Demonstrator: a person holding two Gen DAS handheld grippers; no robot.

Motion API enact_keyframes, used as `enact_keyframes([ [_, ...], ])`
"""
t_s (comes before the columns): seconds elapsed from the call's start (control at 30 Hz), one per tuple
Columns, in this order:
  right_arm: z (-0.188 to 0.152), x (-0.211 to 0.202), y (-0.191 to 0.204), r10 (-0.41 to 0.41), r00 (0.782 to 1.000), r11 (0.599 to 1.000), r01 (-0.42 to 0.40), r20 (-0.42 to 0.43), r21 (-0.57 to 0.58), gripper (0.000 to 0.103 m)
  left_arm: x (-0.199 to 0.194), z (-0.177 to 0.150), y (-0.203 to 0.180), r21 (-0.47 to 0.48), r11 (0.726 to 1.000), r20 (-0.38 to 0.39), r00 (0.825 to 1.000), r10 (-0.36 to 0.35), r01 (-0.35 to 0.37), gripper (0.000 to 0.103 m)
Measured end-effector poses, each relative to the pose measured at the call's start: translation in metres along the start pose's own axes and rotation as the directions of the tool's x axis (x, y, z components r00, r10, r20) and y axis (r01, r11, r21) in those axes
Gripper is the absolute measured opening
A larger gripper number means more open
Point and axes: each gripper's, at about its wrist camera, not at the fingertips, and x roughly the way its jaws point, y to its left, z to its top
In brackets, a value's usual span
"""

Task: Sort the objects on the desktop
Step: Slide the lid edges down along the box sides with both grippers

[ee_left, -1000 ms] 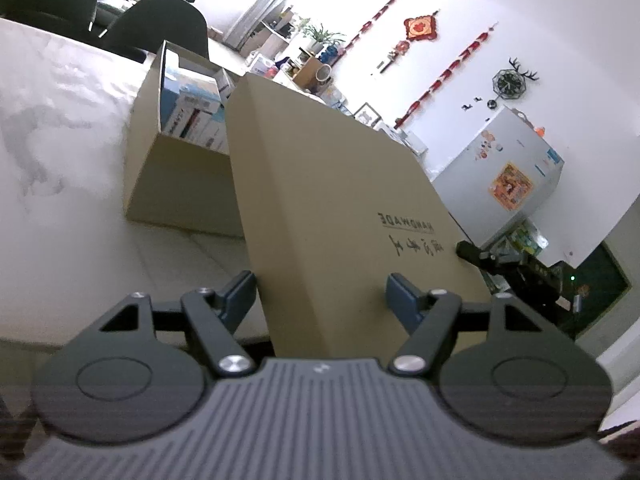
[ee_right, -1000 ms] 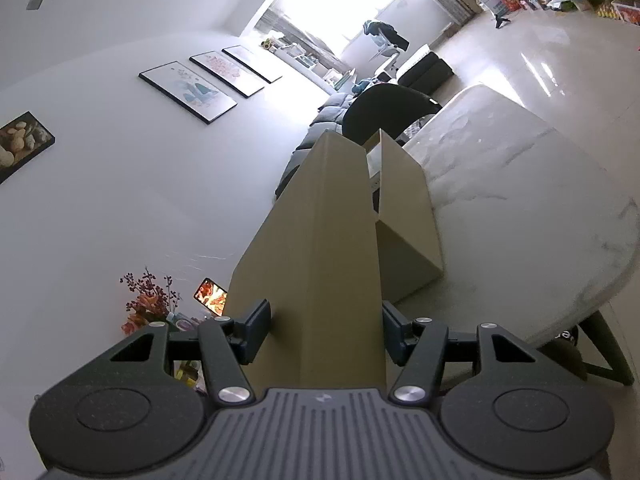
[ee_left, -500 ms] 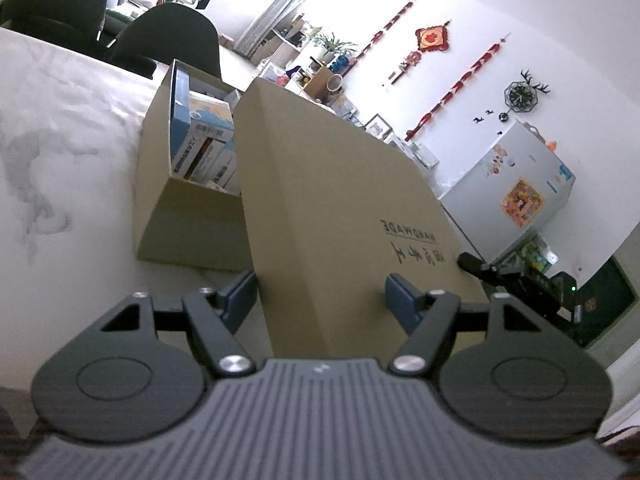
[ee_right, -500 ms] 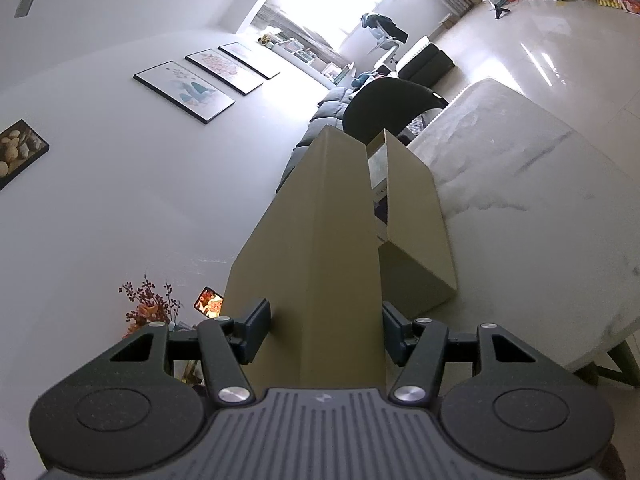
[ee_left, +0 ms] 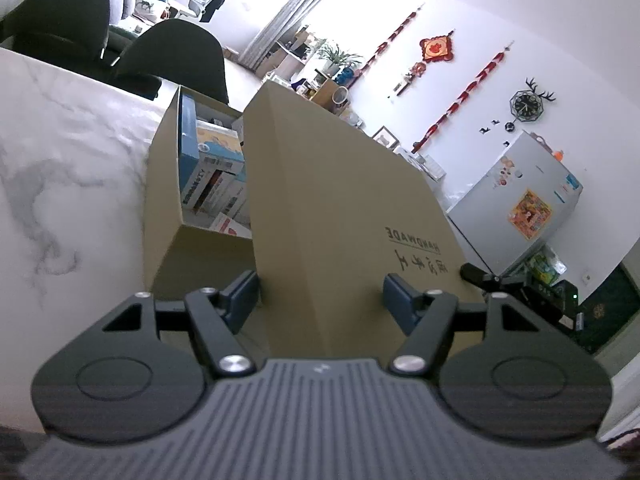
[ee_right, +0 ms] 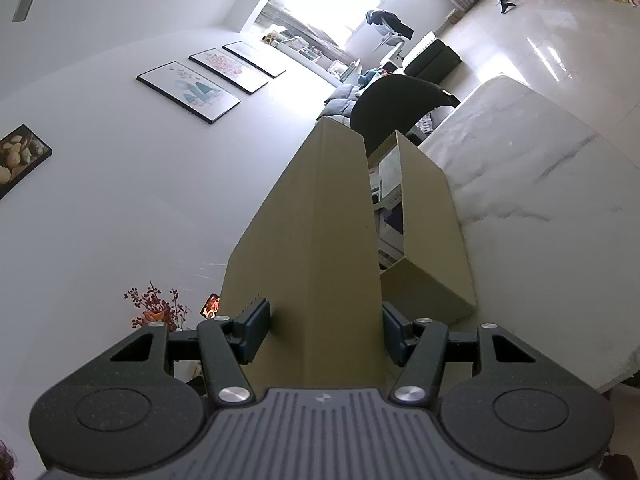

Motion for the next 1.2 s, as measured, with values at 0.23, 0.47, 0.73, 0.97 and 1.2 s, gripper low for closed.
enact_keyframes([
  [0.23, 0.007, 0.009, -0.002, 0.003, 1.0, 1.0, -0.003, 0.0, 0.013, 0.062, 0.006, 0.009, 0.003, -0.005, 1.0, 0.003, 1.0, 0.012, -0.012, 0.068],
  [0.47, 0.014, 0.019, -0.009, -0.011, 1.0, 0.999, 0.011, -0.008, 0.043, 0.062, 0.018, 0.019, 0.008, -0.025, 0.999, -0.02, 1.0, 0.024, -0.025, 0.067],
  [0.73, 0.031, 0.043, -0.02, -0.028, 0.999, 0.997, 0.03, -0.024, 0.073, 0.062, 0.033, 0.034, 0.018, -0.051, 0.997, -0.037, 0.998, 0.049, -0.051, 0.068],
  [0.97, 0.049, 0.063, -0.025, -0.029, 0.999, 0.996, 0.032, -0.041, 0.082, 0.062, 0.043, 0.048, 0.022, -0.066, 0.995, -0.038, 0.997, 0.067, -0.07, 0.068],
  [1.2, 0.067, 0.082, -0.031, -0.027, 0.998, 0.996, 0.031, -0.051, 0.086, 0.062, 0.055, 0.061, 0.03, -0.083, 0.993, -0.031, 0.996, 0.082, -0.085, 0.068],
])
